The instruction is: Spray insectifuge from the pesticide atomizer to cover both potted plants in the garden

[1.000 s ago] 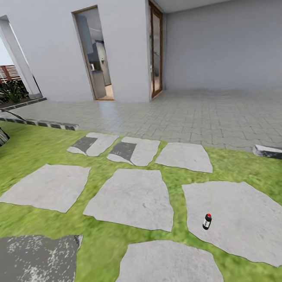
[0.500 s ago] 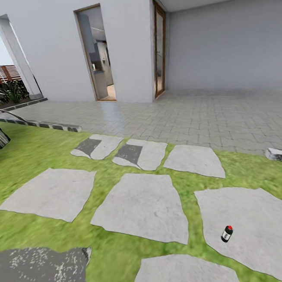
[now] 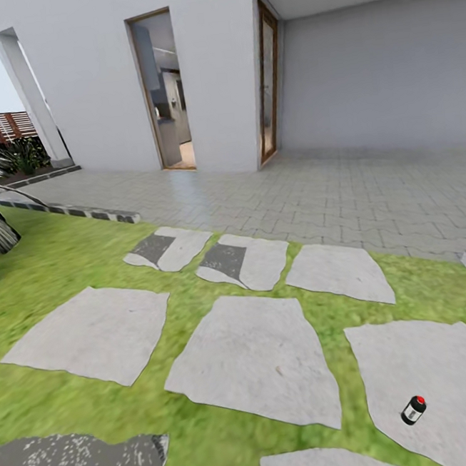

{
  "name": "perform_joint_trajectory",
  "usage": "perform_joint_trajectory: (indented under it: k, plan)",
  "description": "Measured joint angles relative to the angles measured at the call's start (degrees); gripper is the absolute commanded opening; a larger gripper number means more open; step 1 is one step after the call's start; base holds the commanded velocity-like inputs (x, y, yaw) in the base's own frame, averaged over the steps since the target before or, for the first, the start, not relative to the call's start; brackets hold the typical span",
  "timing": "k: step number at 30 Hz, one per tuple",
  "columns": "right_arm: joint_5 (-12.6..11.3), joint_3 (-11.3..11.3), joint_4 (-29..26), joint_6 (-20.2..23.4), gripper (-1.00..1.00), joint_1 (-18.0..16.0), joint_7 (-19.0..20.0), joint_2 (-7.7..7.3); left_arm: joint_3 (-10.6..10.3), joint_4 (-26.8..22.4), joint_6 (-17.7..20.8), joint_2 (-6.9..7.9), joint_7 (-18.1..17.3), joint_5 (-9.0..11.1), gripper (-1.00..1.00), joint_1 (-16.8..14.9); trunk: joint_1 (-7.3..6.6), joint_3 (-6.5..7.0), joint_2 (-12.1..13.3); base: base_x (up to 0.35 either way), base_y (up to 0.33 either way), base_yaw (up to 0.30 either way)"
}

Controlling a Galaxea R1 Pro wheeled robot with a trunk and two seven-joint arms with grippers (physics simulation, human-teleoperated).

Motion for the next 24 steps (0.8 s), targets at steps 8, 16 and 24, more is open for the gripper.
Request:
perform_joint_trajectory:
  k: [8, 16, 24]
  plan:
    - [0.0, 0.0, 0.0, 0.0, 1.0, -0.01, 0.0, 0.0, 0.0, 0.0, 0.0, 0.0, 0.0, 0.0, 1.0, 0.0, 0.0, 0.0, 0.0, 0.232, 0.24, 0.0]
    - [0.0, 0.0, 0.0, -0.05, 1.0, -0.03, 0.0, 0.0, 0.0, 0.0, 0.0, 0.0, 0.0, 0.0, 1.0, 0.0, 0.0, 0.0, 0.0, 0.232, 0.24, 0.0]
    - [0.08, 0.0, 0.07, 0.0, 1.0, -0.02, 0.01, -0.08, 0.0, 0.0, 0.0, 0.0, 0.0, 0.0, 1.0, 0.0, 0.0, 0.0, 0.0, 0.232, 0.24, 0.0]
